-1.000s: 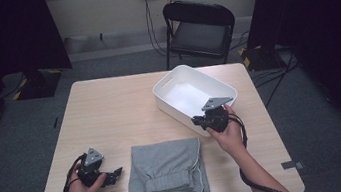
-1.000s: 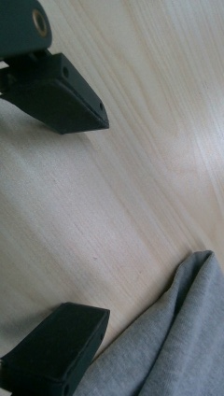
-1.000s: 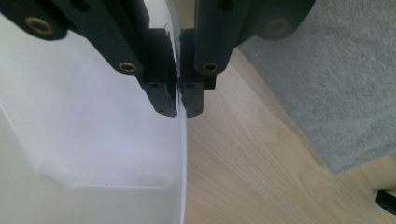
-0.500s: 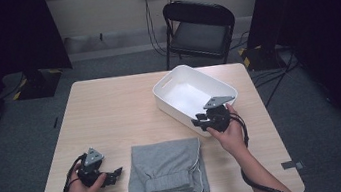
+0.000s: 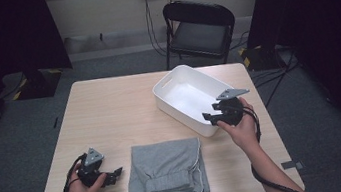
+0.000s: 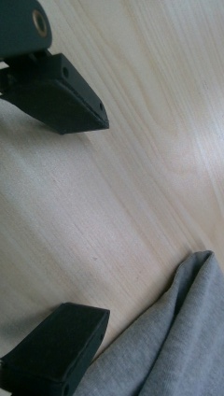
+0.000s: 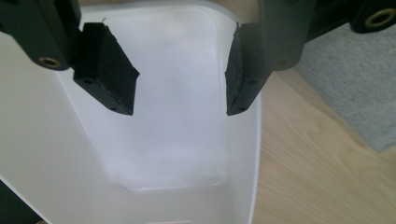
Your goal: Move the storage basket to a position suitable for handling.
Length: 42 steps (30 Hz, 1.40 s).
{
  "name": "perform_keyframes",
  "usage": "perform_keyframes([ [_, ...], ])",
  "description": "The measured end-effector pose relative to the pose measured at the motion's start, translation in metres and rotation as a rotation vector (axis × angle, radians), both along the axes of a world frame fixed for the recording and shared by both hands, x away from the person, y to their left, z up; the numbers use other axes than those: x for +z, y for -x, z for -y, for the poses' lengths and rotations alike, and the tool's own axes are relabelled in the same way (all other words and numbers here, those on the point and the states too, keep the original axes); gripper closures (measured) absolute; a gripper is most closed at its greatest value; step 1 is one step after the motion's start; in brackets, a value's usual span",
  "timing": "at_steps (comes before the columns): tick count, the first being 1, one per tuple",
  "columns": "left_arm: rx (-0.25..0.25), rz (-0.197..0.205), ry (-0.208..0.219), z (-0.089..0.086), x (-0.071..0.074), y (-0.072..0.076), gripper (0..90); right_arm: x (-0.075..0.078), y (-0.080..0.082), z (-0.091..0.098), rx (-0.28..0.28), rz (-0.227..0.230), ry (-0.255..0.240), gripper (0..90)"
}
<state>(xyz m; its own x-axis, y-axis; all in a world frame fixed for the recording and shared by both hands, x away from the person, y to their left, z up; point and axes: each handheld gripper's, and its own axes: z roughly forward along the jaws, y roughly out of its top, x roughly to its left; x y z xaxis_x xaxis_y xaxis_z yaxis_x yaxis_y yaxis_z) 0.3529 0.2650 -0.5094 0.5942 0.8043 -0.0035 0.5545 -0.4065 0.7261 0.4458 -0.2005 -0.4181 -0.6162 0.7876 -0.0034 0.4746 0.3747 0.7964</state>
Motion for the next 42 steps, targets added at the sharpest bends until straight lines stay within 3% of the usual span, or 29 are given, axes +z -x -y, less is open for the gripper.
perform_keyframes([
  [17,-0.002,-0.001,0.001,0.0,0.0,0.0,8.1,-0.004,-0.001,0.036,-0.144,0.009,0.046,27.6],
  [21,-0.003,-0.001,-0.002,0.0,0.0,0.0,8.1,-0.006,0.001,0.039,-0.165,0.015,0.033,25.0],
  [30,-0.003,-0.001,-0.002,0.0,0.0,0.0,8.1,-0.009,-0.001,0.036,-0.17,0.001,0.027,23.3],
  [42,-0.003,-0.001,-0.001,0.0,0.0,0.0,8.1,-0.011,0.0,0.03,-0.169,0.02,0.043,23.8],
])
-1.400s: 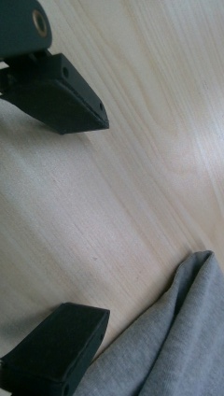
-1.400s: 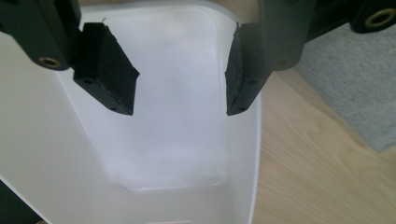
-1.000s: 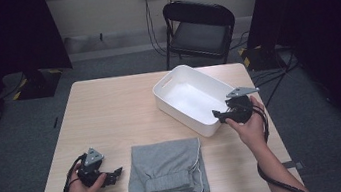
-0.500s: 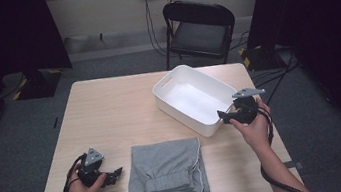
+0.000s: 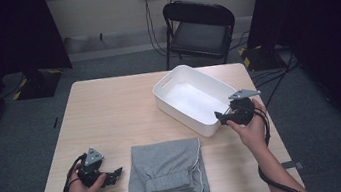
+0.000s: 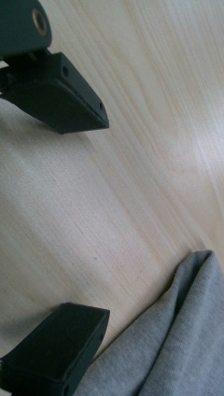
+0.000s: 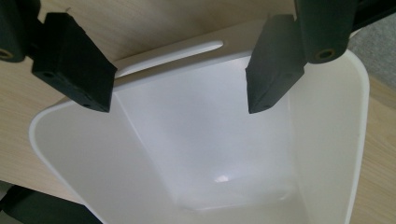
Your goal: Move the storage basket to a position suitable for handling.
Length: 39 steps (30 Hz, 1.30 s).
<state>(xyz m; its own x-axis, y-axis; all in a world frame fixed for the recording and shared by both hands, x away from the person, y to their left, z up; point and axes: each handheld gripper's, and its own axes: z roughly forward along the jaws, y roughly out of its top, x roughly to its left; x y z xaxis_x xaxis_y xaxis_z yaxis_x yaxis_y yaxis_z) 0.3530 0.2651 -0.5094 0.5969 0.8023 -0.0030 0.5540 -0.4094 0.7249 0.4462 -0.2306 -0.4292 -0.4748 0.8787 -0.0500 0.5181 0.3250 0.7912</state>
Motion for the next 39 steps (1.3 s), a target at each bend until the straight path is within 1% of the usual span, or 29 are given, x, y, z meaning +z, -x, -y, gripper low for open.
perform_keyframes([
  [11,0.0,0.0,0.0,0.0,0.0,0.0,8.1,-0.0018,0.0004,-0.0001,-0.006,0.02,0.0,25.7],
  [17,0.0,0.0,0.0,0.0,0.0,0.0,8.1,0.0003,-0.0021,0.0005,-0.011,0.013,0.015,32.2],
  [20,-0.001,0.0,-0.001,-0.0001,0.0001,0.0,8.1,0.0005,-0.0035,0.0015,-0.011,0.017,0.017,34.9],
  [25,0.0,0.0,0.0,0.0,0.0,0.0,8.1,0.0002,-0.0048,0.0031,-0.01,0.024,0.015,38.4],
  [30,0.001,0.001,0.0,0.0001,-0.0001,0.0001,8.1,0.001,-0.0062,0.0025,-0.021,0.017,0.02,39.6],
  [31,0.001,0.001,0.0,0.0001,0.0,0.0001,8.1,0.0008,-0.0061,0.0023,-0.032,0.012,0.015,39.5],
  [32,0.001,0.001,0.0,0.0001,0.0,0.0001,8.1,0.0008,-0.0061,0.0023,-0.032,0.012,0.015,39.5],
  [33,0.001,0.001,0.0,0.0001,0.0,0.0001,8.1,-0.0001,-0.0059,0.0028,-0.056,-0.001,-0.01,39.1],
  [34,0.001,0.001,0.0,0.0001,-0.0001,0.0001,8.1,-0.0005,-0.0058,0.0031,-0.063,-0.003,-0.018,39.1],
  [35,0.001,0.001,0.0,0.0001,-0.0001,0.0001,8.1,-0.0011,-0.0052,0.0034,-0.076,-0.011,-0.039,39.1],
  [39,0.0,0.0,0.0,0.0001,0.0,0.0,8.1,-0.0022,-0.0048,0.0051,-0.083,-0.018,-0.065,38.4],
])
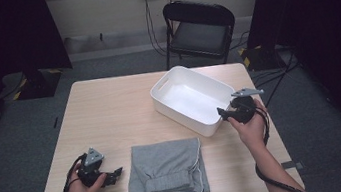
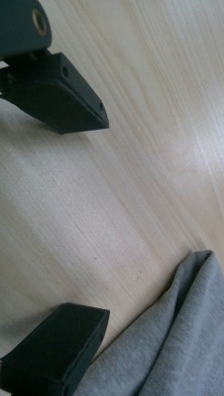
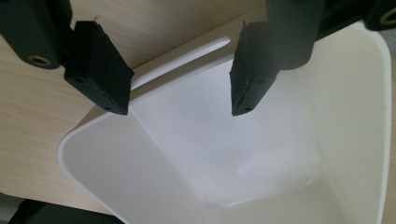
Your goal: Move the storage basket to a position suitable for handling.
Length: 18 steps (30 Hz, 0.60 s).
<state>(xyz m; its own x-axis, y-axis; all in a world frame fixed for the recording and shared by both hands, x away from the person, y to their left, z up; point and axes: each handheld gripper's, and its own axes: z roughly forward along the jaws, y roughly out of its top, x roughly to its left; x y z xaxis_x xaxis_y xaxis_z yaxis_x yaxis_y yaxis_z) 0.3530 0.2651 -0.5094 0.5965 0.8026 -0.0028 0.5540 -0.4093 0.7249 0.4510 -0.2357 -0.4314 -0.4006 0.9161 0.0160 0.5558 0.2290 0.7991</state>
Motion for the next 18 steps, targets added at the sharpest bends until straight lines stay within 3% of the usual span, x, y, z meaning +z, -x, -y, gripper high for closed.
perform_keyframes([
  [15,0.004,0.0,-0.002,0.0009,-0.0001,0.0002,7.3,-0.002,-0.0053,-0.002,0.003,0.01,0.016,37.7],
  [18,0.004,0.0,0.0,0.0012,-0.0002,0.0,7.0,-0.0015,-0.0075,-0.0039,0.008,0.01,0.039,38.8],
])
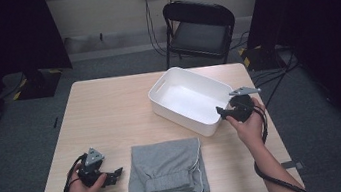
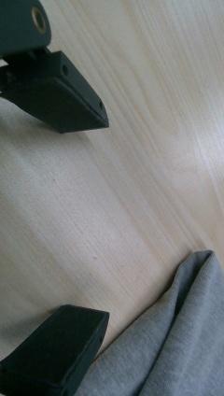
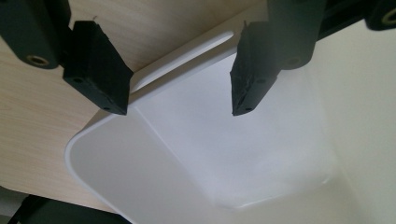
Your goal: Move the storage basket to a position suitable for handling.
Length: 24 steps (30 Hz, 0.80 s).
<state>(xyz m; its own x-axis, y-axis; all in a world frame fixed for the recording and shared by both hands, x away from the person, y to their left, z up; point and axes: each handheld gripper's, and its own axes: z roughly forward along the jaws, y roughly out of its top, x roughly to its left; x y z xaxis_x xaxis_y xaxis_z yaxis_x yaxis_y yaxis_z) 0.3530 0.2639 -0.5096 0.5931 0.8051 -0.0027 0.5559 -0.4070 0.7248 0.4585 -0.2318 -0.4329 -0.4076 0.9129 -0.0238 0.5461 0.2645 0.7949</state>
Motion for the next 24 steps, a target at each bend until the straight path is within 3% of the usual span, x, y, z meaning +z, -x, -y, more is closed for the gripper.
perform_keyframes([
  [24,-0.002,-0.002,0.001,0.0,0.0,0.0,6.8,0.0,-0.021,-0.004,0.006,0.019,0.043,53.2],
])
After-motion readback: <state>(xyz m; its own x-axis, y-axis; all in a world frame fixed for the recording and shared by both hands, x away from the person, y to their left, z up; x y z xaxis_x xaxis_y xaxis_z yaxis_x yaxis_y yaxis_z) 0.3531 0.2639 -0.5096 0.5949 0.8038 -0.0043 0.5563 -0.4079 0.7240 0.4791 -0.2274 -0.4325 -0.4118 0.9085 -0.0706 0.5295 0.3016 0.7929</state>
